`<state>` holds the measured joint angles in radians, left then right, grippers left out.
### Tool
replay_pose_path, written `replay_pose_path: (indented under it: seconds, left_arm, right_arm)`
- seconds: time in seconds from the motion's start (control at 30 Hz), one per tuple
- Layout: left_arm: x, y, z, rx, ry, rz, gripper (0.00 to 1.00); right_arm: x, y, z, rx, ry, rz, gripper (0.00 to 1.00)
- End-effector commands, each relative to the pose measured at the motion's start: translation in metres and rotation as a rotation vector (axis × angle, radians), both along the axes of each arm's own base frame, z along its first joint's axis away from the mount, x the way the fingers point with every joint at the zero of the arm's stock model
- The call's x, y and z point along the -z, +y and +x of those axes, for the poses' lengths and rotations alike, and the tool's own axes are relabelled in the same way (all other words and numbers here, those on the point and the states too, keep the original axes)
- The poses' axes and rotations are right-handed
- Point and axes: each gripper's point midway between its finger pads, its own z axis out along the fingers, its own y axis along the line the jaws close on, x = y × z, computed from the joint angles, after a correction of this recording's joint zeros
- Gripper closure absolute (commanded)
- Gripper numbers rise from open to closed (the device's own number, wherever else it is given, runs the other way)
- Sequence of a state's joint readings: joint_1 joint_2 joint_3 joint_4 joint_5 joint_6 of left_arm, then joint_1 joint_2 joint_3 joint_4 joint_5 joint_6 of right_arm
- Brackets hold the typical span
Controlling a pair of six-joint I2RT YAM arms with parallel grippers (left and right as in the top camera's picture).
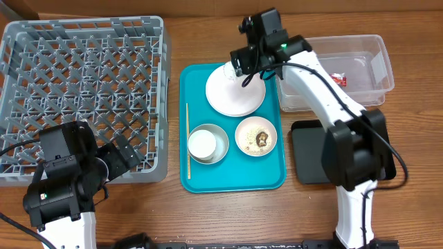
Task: Sort waste into correct bins and load items into the dishwasher
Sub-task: 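Carry the red wrapper with the right gripper into the clear bin, then return the right gripper to the plate and grasp the white tissue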
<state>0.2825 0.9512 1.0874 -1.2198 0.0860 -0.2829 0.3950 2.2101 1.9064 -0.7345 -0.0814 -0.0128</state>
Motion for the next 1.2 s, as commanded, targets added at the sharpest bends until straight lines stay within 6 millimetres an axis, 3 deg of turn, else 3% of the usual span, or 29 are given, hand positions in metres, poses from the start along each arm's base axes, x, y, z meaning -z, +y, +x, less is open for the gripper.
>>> replay_pose_path:
  seconds: [0.0, 0.2, 0.4, 0.63, 0.77, 0.83, 0.93, 1.03, 1.17]
  left_arm:
    - [-0.008, 0.000, 0.002, -0.008, -0.026, -0.007, 0.00]
    - [-0.008, 0.000, 0.002, -0.008, -0.026, -0.007, 0.00]
    - [-0.008, 0.000, 0.002, -0.008, -0.025, -0.007, 0.00]
    - [-0.007, 0.000, 0.001, -0.008, -0.018, -0.009, 0.00]
    - [-0.007, -0.001, 0.000, -0.008, -0.016, -0.010, 0.00]
    - [-0.007, -0.001, 0.000, -0.008, -0.015, -0.010, 0.00]
    - [-0.007, -0.001, 0.000, -0.008, -0.015, -0.010, 0.00]
    - [-0.007, -0.001, 0.000, -0.008, -0.015, -0.010, 0.00]
    - [-0.006, -0.001, -0.001, -0.008, -0.009, -0.012, 0.00]
  right_arm:
    - [0.018, 0.004, 0.005, -0.014, 0.004, -0.028, 0.14]
    - [0.056, 0.011, 0.001, -0.023, 0.064, -0.041, 0.18]
    - [0.066, 0.021, -0.005, -0.031, 0.090, -0.029, 0.25]
    - [0.084, 0.024, -0.007, -0.032, 0.112, -0.037, 0.24]
    - [0.083, 0.025, -0.003, -0.032, 0.097, -0.030, 0.27]
    - [0.082, 0.026, -0.003, -0.030, 0.095, -0.028, 0.36]
    - [0.084, 0.024, -0.006, -0.030, 0.109, -0.034, 0.61]
    - [0.087, 0.022, -0.011, -0.029, 0.131, -0.044, 0.78]
    - [0.085, 0.017, -0.022, 0.005, 0.191, -0.050, 0.92]
